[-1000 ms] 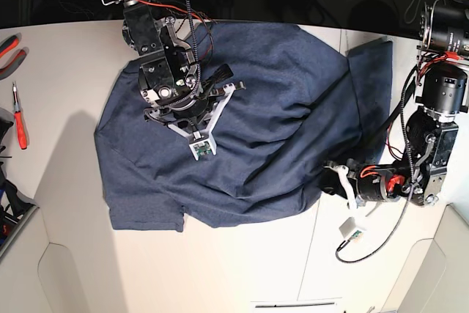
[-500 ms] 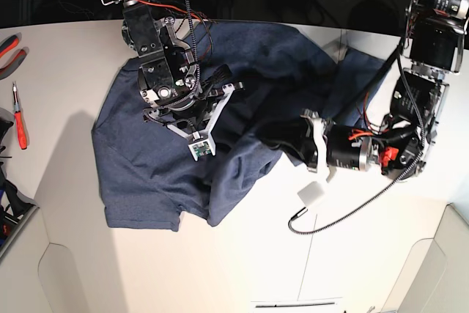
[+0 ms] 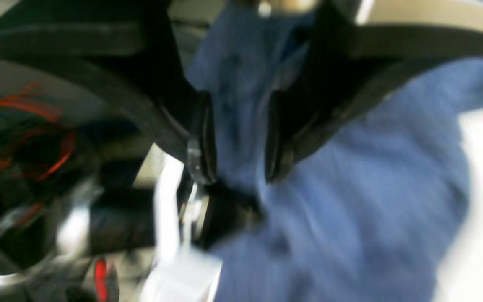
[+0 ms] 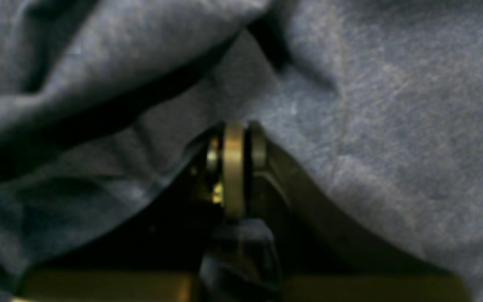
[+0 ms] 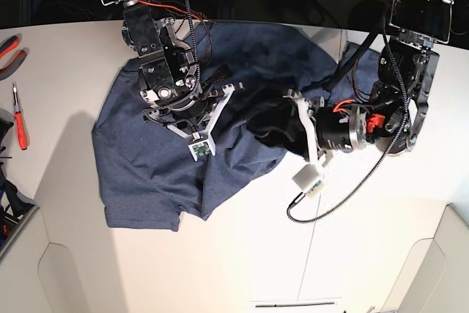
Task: Layout the t-shirt on the table in an organized manner, then fold the t-shirt properly
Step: 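Grasp the bunched shirt fabric with the left gripper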
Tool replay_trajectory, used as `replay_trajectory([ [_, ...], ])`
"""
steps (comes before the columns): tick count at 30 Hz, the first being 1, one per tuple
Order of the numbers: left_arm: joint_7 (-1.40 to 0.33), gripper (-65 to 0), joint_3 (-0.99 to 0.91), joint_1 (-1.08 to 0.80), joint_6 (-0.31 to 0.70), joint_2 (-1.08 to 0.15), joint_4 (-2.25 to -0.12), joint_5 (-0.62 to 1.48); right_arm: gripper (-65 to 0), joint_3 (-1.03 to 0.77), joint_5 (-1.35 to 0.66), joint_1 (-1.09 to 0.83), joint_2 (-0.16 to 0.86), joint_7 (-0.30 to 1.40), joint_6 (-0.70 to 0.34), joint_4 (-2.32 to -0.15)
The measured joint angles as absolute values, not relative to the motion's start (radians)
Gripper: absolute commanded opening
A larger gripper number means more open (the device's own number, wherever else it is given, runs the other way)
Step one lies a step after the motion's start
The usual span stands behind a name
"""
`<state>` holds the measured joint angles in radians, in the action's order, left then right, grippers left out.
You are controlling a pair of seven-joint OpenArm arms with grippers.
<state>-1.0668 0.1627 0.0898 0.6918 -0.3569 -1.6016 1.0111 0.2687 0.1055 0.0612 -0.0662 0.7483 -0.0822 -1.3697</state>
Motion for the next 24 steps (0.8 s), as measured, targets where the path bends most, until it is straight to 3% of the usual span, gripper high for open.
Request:
replay_trajectory([
  [3,-0.990,-41.7,0.090,0.107,0.693,-0.357,-1.668,0.931,-62.9,0.269,0.105,0.061,-0.067,0.748,-0.082,-1.370],
  [6,-0.869,-41.7,0.054,0.130,0.690,-0.361,-1.655,0.715,-62.9,0.269,0.105,0.061,-0.066,0.748,-0.083,-1.370],
  [9,-0.783,-41.7,0.057,0.152,0.632,-0.356,-1.589,0.605,-62.9,0.269,0.105,0.061,-0.064,0.746,-0.083,-1.370],
  [14,-0.778,-33.6,0.064,0.217,0.610,-0.342,-1.395,0.485,-62.9,0.269,0.105,0.061,-0.064,0.744,-0.083,-1.370],
  [24,-0.783,-33.7,0.168,0.280,0.583,-0.341,-1.135,0.482,-62.9,0.269,0.105,0.061,-0.064,0.744,-0.083,-1.370],
])
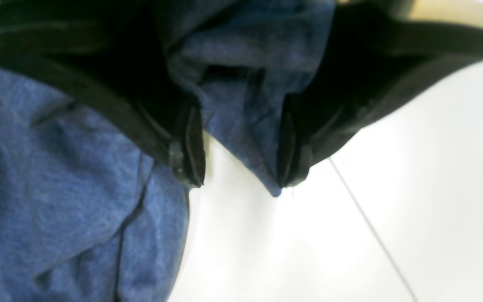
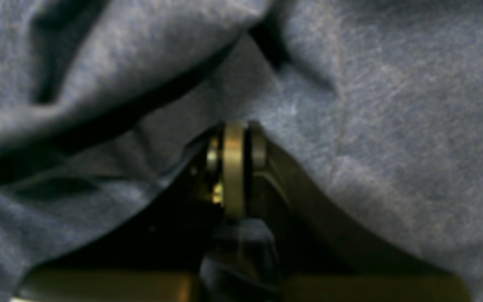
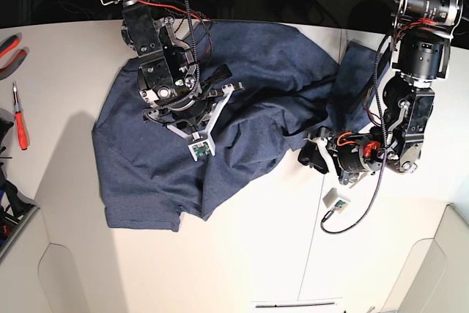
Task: Layout the t-shirt on the table in an organized manner, then fold the t-shirt properly
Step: 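Grasp the bunched shirt fabric with the left gripper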
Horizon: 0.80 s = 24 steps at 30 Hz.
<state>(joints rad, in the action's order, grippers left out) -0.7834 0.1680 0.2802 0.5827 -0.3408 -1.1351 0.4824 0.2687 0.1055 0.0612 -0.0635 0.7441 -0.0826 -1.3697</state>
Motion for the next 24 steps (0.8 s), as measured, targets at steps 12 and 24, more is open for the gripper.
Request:
replay_trajectory([
  [12,-0.807,-65.0,0.137,0.312,0.583,-0.368,-1.193,0.468,-62.9,0.269,0.105,0.061,-0.064,0.744,-0.083,-1.370],
  [24,-0.733,-65.0,-0.169,0.316,0.543,-0.400,-1.342,0.476,-62.9,0.269,0.097,0.061,-0.064,0.741,-0.086,-1.370],
])
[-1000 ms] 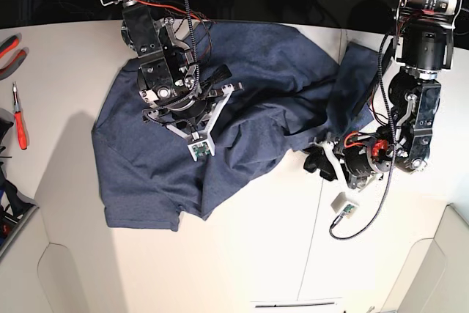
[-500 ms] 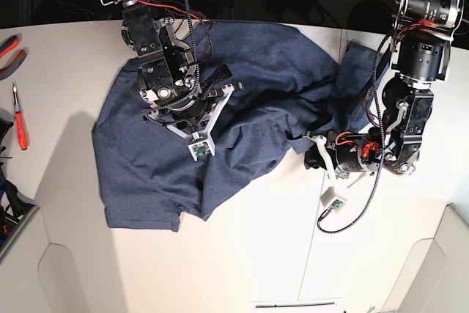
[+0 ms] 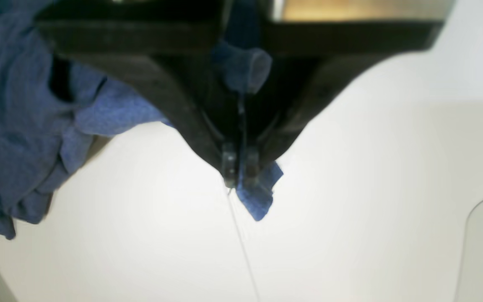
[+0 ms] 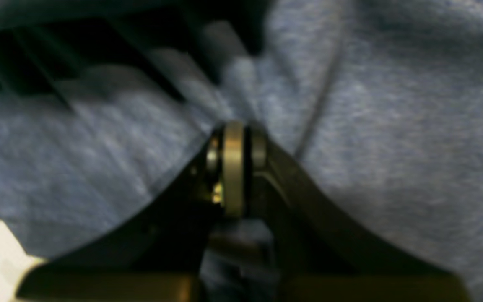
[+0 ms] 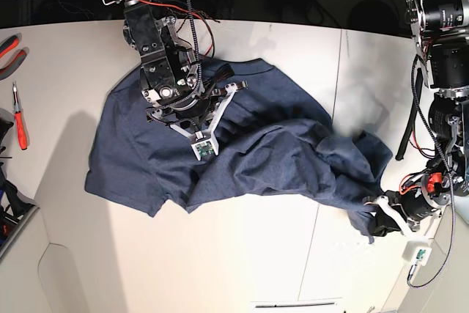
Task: Layout the t-shirt on the table in an organized manner, then fold the t-shirt properly
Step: 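Grasp the bunched shirt fabric with the left gripper, then drag the grasped fabric with the left gripper outward to spread the shirt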
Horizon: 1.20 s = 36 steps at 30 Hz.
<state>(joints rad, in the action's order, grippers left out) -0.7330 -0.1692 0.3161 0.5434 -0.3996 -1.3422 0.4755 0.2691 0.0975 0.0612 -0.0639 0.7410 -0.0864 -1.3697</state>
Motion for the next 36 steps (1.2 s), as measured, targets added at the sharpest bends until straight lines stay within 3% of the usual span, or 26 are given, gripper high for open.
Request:
replay_trajectory([
  [6,-0.732,-64.7,-0.149,0.316,0.543,-0.409,-1.342,0.476,-62.9,0.269,0.097,0.061,-0.064,0.741,-0.086,-1.370],
  [8,-0.730,-46.5,-0.126,0.317,0.542,-0.421,-1.343,0.474,-62.9,0.269,0.098,0.061,-0.064,0.742,-0.086,-1.370],
  [10,-0.714,-36.1,-0.112,0.319,0.539,-0.437,-1.343,0.467,-62.9,0.269,0.099,0.061,-0.064,0.744,-0.086,-1.370],
  [16,-0.745,-35.5,-0.110,0.319,0.539,-0.455,-1.343,0.474,-62.9,0.269,0.098,0.061,-0.064,0.744,-0.086,-1.370],
  [22,-0.992,-35.5,-0.112,0.285,0.694,-0.469,-1.346,0.884,-62.9,0.269,0.105,0.061,-0.064,0.744,-0.086,-1.370],
  [27,-0.893,-31.6,-0.110,0.201,0.693,-0.395,-1.345,0.753,-62.9,0.269,0.102,0.061,-0.063,0.744,-0.086,-1.370],
  [36,-0.760,-31.5,-0.010,0.179,0.657,-0.366,-1.341,0.558,-62.9,0.269,0.105,0.061,-0.064,0.744,-0.085,-1.370],
])
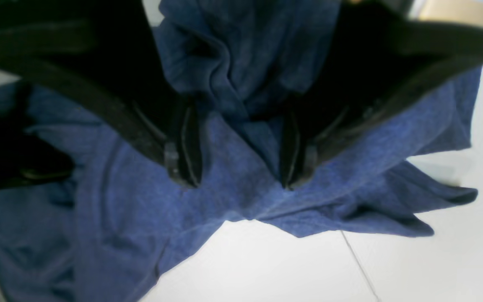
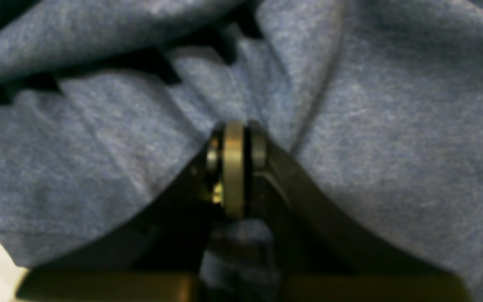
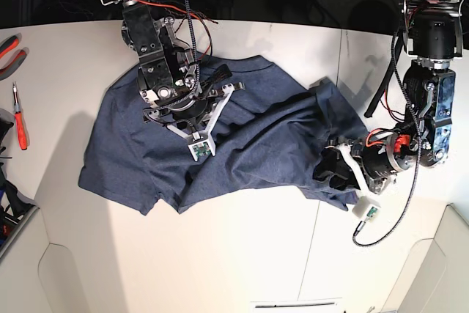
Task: Layout the t-shirt on the table in an organized manner, then fold the t-shirt properly
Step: 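Drag the grasped fabric with the left gripper outward to spread the shirt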
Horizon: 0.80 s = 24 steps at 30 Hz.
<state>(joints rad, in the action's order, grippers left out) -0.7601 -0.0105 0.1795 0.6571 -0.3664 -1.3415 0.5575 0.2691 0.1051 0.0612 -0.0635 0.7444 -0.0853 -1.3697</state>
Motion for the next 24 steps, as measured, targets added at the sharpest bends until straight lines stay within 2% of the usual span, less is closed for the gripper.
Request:
replay_trajectory([
  [7,-0.702,-32.2,0.113,0.179,0.566,-0.365,-1.341,0.456,-62.9,0.269,0.105,0.061,-0.064,0.744,-0.085,-1.370],
  [8,-0.701,-35.3,0.115,0.179,0.551,-0.365,-1.341,0.447,-62.9,0.269,0.105,0.061,-0.064,0.744,-0.085,-1.370],
  [12,-0.694,-63.1,0.110,0.186,0.539,-0.368,-1.341,0.446,-62.9,0.269,0.106,0.061,-0.064,0.744,-0.085,-1.370],
  [13,-0.695,-65.0,0.106,0.190,0.539,-0.368,-1.342,0.447,-62.9,0.269,0.105,0.061,-0.064,0.744,-0.085,-1.370],
  [20,-0.659,-65.0,0.080,0.300,0.562,-0.369,-1.384,0.464,-62.9,0.269,0.105,0.060,-0.064,0.744,-0.085,-1.370],
  [24,-0.476,-65.0,0.082,0.417,0.526,-0.366,-1.376,0.387,-62.9,0.269,0.105,0.050,-0.064,0.732,-0.086,-1.370],
])
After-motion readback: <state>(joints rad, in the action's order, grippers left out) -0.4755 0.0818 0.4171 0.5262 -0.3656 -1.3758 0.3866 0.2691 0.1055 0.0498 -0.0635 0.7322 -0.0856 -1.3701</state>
